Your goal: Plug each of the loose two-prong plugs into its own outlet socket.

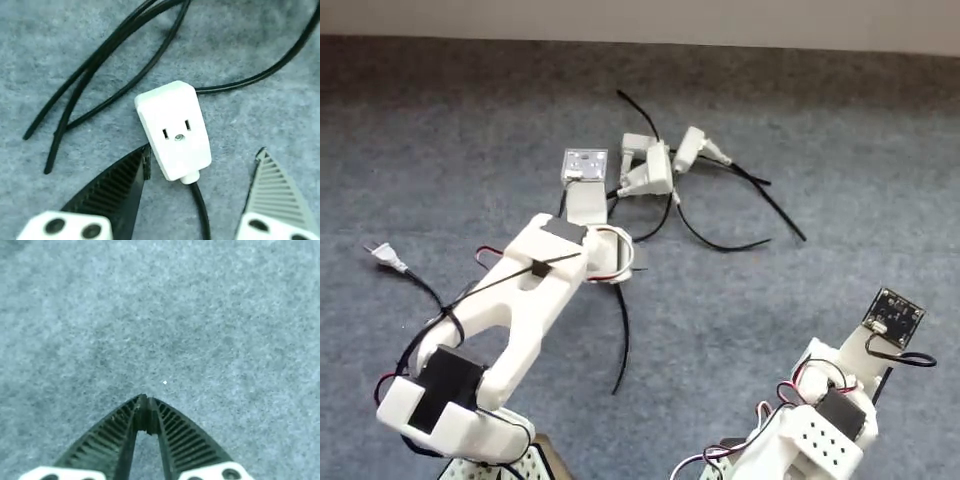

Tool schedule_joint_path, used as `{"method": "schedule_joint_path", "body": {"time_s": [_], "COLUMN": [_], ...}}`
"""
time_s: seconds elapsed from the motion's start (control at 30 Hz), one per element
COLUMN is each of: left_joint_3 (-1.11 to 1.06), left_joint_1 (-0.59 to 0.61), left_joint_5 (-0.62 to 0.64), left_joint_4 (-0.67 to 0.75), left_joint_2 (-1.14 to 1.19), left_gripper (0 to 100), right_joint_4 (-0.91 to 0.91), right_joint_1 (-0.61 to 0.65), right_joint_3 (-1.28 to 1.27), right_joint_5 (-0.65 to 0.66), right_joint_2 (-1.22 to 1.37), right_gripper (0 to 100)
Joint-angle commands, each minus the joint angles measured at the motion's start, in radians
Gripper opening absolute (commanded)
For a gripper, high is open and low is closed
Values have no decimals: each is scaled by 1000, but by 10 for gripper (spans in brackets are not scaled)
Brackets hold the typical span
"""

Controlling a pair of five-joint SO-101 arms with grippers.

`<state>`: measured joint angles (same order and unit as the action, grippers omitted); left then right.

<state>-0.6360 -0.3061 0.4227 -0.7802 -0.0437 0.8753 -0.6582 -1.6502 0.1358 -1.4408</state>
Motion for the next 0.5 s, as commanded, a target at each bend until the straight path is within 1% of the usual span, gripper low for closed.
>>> {"method": "schedule_joint_path", "body": {"time_s": [0.0,0.07,0.13,0.23,0.37,0.47], "left_joint_3": [70,102,139,205,286,292], "left_joint_1": [-73,-85,-96,-120,-166,-203], "left_joint_5": [52,68,89,95,95,94], "left_joint_4": [12,3,-35,-118,-222,-235], "left_joint_2": [13,24,25,25,24,28], "left_gripper": [319,319,319,319,319,319], "right_joint_4": [-13,-13,-13,-15,-15,-15], "right_joint_1": [10,12,12,13,45,45], "right_joint_3": [31,30,30,30,30,30], "right_joint_5": [18,18,18,18,18,18], "right_joint_2": [-2,-2,-2,-2,-2,-2], "right_gripper": [10,10,10,10,10,10]}}
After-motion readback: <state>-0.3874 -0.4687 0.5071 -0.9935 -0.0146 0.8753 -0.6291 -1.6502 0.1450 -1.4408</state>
